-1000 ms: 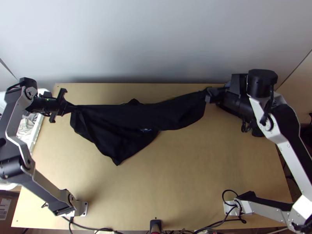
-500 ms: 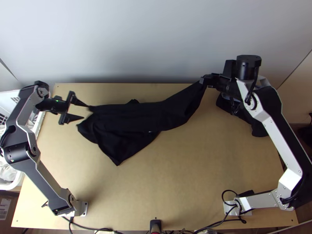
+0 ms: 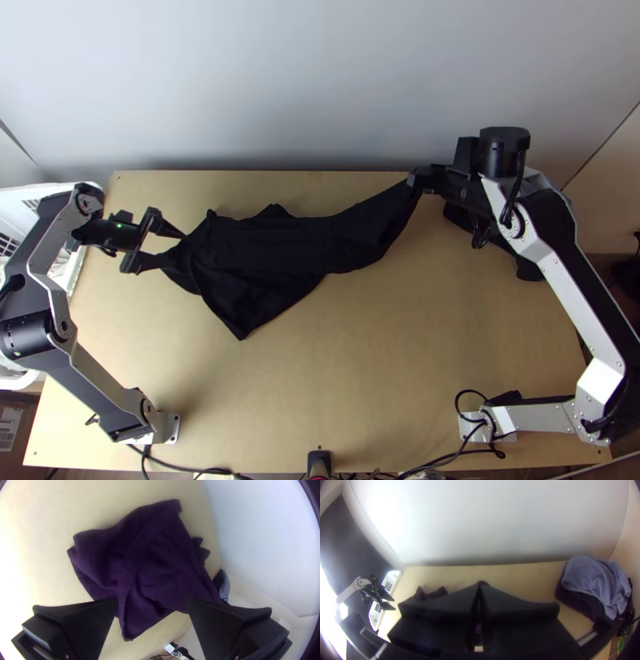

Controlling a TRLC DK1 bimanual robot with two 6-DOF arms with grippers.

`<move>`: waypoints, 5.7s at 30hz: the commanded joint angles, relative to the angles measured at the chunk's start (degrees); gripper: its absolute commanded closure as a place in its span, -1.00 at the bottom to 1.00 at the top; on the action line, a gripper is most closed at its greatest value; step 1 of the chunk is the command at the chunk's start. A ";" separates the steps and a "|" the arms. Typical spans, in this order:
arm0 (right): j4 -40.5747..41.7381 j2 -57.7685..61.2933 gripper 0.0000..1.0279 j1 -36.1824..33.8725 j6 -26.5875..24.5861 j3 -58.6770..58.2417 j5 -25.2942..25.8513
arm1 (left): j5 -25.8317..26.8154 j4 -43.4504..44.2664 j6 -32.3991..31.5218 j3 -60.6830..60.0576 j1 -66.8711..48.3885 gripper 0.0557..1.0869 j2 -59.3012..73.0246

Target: Fold the t-shirt

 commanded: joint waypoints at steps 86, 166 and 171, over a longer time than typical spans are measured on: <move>-1.10 -4.62 0.95 -0.59 -1.22 -7.29 -1.47 | -21.68 31.24 0.59 -1.86 -14.70 -0.72 10.02; -8.13 -16.48 0.95 -0.15 -3.24 -6.50 -2.43 | -24.14 13.14 -1.95 11.32 -7.84 0.92 -17.66; -9.53 -21.76 0.95 -1.91 -4.04 -5.80 -2.43 | -23.09 8.04 -2.31 15.80 -3.45 0.92 -19.16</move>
